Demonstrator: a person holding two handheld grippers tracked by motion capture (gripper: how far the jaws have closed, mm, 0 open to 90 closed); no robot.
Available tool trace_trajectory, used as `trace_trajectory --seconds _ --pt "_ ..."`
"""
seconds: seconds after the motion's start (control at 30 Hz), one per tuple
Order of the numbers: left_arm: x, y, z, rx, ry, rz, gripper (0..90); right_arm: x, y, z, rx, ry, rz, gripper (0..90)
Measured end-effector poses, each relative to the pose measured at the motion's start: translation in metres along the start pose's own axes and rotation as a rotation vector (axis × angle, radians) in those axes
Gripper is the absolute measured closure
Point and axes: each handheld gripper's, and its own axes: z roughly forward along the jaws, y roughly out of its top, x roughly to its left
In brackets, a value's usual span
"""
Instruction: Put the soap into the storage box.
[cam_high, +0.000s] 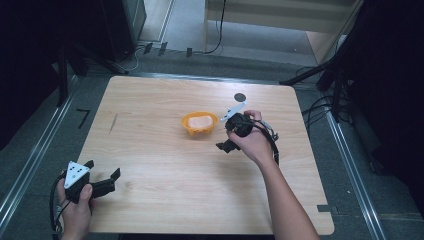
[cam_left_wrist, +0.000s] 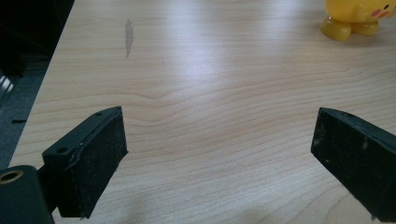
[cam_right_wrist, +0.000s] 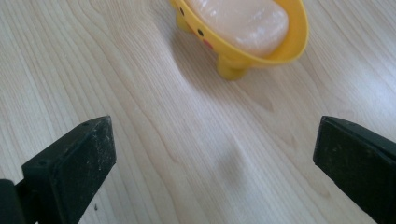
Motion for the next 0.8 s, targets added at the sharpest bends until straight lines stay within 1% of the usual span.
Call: trace_trajectory --seconds 0.03,0.37,0.47,0.5,0.53,0.8 --pt "0.0 0.0 0.0 0.0 0.0 0.0 4.0 0.0 0.0 0.0 0.0 0.0 0.0 0.0" --pt "-0.001 0.0 0.0 0.001 0.005 0.006 4.0 0.008 -0.035 -0.005 -0.017 -0.018 0.038 0.0" --pt "-0.001 0.0 0.0 0.002 0.005 0.006 4.1 0.011 -0.046 -0.006 -0.024 -0.028 0.058 0.0" --pt "0.0 0.0 0.0 0.003 0.006 0.006 4.0 0.012 -0.053 -0.007 -0.032 -0.029 0.07 0.0" --pt "0.0 0.0 0.0 0.002 0.006 0.005 4.0 0.012 -0.053 -0.007 -0.032 -0.029 0.07 0.0" --pt "-0.001 0.0 0.0 0.002 0.007 0.004 4.0 0.014 -0.08 -0.012 -0.058 -0.043 0.11 0.0"
